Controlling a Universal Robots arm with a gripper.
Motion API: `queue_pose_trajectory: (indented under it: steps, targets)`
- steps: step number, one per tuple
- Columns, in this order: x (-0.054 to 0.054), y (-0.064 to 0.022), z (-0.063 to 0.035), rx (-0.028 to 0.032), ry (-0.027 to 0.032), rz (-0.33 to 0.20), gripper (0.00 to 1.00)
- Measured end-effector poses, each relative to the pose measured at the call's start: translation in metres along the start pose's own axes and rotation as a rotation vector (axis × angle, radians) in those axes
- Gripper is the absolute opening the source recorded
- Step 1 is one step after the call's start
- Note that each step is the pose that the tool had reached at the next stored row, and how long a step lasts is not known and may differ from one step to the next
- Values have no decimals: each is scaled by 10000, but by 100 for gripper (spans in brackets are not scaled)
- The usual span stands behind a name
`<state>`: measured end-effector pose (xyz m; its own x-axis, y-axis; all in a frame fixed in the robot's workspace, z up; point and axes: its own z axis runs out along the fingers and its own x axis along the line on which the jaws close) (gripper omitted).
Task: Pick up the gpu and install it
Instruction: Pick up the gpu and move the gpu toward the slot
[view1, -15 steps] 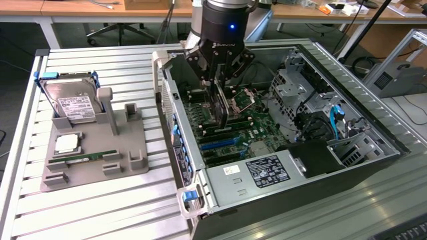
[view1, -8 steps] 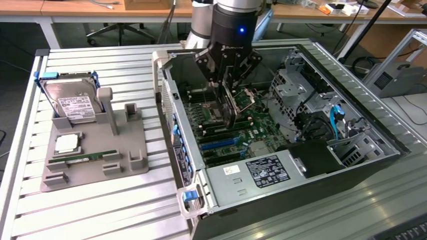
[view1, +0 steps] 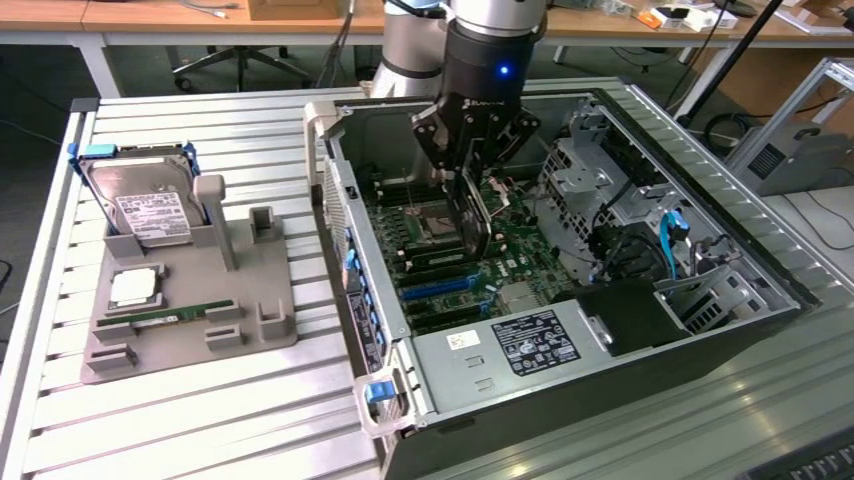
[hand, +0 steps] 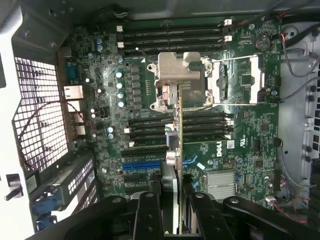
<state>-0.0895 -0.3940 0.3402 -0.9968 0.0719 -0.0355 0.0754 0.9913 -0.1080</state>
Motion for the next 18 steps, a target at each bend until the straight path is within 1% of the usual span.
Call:
queue_pose_trajectory:
  steps: [1, 5, 7, 10, 18]
  targets:
    - [-25, 3, 7, 5, 1, 1, 27]
    - [-70, 8, 19, 14, 0, 0, 27]
    - [-125, 12, 27, 20, -1, -1, 27]
    - [-155, 14, 29, 21, 0, 0, 27]
    - [-161, 15, 30, 20, -1, 0, 27]
